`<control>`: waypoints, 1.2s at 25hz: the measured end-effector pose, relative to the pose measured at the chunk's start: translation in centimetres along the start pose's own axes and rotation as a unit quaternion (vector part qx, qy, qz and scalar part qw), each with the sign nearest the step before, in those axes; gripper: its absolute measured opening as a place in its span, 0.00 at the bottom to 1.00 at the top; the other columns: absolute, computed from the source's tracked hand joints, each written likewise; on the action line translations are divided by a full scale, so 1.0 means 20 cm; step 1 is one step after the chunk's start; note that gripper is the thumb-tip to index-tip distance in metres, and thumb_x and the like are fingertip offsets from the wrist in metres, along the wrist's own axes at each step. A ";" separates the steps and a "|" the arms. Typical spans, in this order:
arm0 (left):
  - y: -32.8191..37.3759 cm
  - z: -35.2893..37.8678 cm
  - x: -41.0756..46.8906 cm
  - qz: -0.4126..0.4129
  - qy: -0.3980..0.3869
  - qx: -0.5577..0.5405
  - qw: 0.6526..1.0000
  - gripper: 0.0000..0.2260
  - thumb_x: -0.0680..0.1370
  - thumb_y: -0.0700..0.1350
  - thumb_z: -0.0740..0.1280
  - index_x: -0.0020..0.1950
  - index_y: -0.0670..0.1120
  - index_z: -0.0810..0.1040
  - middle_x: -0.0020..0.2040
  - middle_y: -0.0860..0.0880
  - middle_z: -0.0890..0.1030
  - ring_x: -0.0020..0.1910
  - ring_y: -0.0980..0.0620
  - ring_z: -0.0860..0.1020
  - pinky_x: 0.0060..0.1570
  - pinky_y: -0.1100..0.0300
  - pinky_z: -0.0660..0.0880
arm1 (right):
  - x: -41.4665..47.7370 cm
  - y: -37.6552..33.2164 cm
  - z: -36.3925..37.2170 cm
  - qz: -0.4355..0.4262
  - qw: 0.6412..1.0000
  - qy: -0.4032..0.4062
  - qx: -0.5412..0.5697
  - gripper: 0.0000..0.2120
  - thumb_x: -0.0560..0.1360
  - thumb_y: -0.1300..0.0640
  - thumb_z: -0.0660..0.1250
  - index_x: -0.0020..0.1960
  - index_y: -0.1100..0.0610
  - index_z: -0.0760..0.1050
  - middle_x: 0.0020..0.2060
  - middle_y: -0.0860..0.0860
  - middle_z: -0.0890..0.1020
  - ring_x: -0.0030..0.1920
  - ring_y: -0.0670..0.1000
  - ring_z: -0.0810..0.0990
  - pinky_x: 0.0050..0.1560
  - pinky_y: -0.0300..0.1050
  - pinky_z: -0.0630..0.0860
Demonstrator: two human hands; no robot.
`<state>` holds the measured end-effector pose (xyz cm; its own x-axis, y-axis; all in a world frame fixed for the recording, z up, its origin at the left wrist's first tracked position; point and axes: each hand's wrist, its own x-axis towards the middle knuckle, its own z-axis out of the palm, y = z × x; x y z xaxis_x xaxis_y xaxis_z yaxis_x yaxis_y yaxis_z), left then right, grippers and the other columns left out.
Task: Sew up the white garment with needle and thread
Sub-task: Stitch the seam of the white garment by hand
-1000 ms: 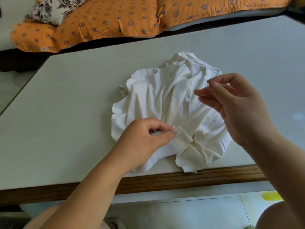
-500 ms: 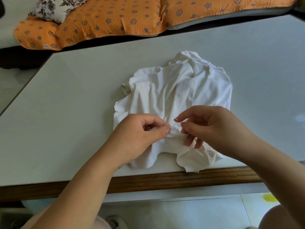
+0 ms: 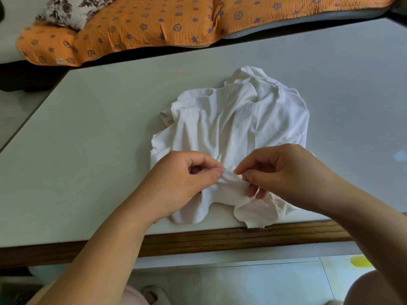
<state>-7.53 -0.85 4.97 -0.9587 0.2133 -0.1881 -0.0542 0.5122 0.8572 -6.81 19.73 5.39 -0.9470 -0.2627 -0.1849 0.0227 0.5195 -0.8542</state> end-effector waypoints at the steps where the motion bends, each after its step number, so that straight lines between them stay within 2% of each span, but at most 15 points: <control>1: 0.00 0.00 0.00 0.000 0.000 0.000 1.000 0.04 0.75 0.47 0.72 0.44 0.57 0.85 0.42 0.55 0.85 0.47 0.57 0.82 0.55 0.61 0.77 | 0.00 0.00 0.00 0.000 1.000 -0.001 0.000 0.10 0.76 0.62 0.67 0.44 0.48 0.83 0.31 0.48 0.85 0.33 0.43 0.84 0.39 0.29 0.77; 5: 0.00 0.00 0.00 -0.004 -0.003 0.002 1.000 0.04 0.75 0.47 0.72 0.45 0.57 0.84 0.43 0.57 0.85 0.46 0.60 0.82 0.54 0.64 0.77 | 0.00 -0.01 0.00 -0.004 1.000 -0.002 -0.006 0.10 0.76 0.62 0.67 0.44 0.48 0.83 0.31 0.47 0.85 0.33 0.42 0.84 0.38 0.27 0.75; 12: 0.00 0.00 0.01 -0.008 -0.014 -0.012 1.000 0.04 0.74 0.46 0.73 0.45 0.55 0.85 0.42 0.58 0.85 0.46 0.62 0.82 0.52 0.67 0.75 | -0.01 -0.01 0.01 0.002 1.000 -0.019 0.018 0.08 0.77 0.61 0.68 0.45 0.50 0.83 0.32 0.49 0.86 0.33 0.45 0.84 0.38 0.30 0.77; 17: -0.01 0.02 0.01 -0.009 -0.016 -0.025 1.000 0.03 0.74 0.46 0.73 0.45 0.54 0.85 0.43 0.55 0.86 0.48 0.59 0.82 0.55 0.61 0.77 | 0.00 0.00 0.04 0.016 0.993 -0.023 0.114 0.06 0.77 0.65 0.67 0.46 0.58 0.82 0.32 0.51 0.84 0.34 0.49 0.85 0.36 0.35 0.79; 19: -0.01 0.02 0.02 -0.015 -0.011 -0.057 0.998 0.03 0.73 0.48 0.74 0.46 0.52 0.86 0.44 0.53 0.86 0.49 0.57 0.83 0.55 0.60 0.77 | 0.01 0.00 0.05 0.021 0.987 -0.013 0.160 0.06 0.77 0.65 0.67 0.45 0.58 0.82 0.31 0.50 0.83 0.35 0.51 0.85 0.34 0.37 0.79; 20: -0.01 0.02 0.02 -0.022 -0.011 -0.088 0.996 0.06 0.70 0.49 0.74 0.46 0.51 0.86 0.45 0.51 0.86 0.49 0.55 0.83 0.55 0.59 0.77 | 0.01 0.00 0.05 0.022 0.983 -0.007 0.181 0.06 0.77 0.65 0.68 0.45 0.58 0.82 0.32 0.51 0.83 0.35 0.51 0.85 0.33 0.37 0.79; 23: -0.01 0.01 0.01 -0.033 -0.018 -0.160 0.986 0.14 0.65 0.52 0.73 0.46 0.46 0.86 0.45 0.46 0.86 0.46 0.54 0.82 0.52 0.60 0.78 | 0.01 0.00 0.04 0.013 0.981 0.008 0.194 0.04 0.75 0.62 0.70 0.44 0.57 0.84 0.32 0.51 0.83 0.32 0.47 0.82 0.33 0.36 0.77; 27: -0.01 0.04 0.02 -0.037 -0.025 -0.192 0.980 0.12 0.64 0.51 0.74 0.44 0.46 0.85 0.40 0.48 0.84 0.43 0.57 0.81 0.45 0.66 0.75 | 0.01 -0.01 0.04 0.004 0.981 0.016 0.195 0.06 0.74 0.63 0.70 0.44 0.55 0.85 0.29 0.52 0.83 0.29 0.44 0.79 0.35 0.33 0.76; 30: -0.02 0.05 0.03 -0.041 -0.019 -0.195 0.980 0.12 0.65 0.51 0.73 0.45 0.46 0.84 0.42 0.47 0.85 0.45 0.56 0.81 0.49 0.65 0.76 | 0.00 -0.01 0.05 0.009 0.982 0.027 0.189 0.05 0.75 0.63 0.70 0.45 0.57 0.84 0.30 0.53 0.85 0.29 0.44 0.81 0.34 0.31 0.76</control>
<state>-7.70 -0.06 4.05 -0.9362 0.2187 -0.2750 -0.2398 0.1743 0.9551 -6.55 18.78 5.02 -0.9609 -0.2072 -0.1839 0.1467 0.1828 -0.9721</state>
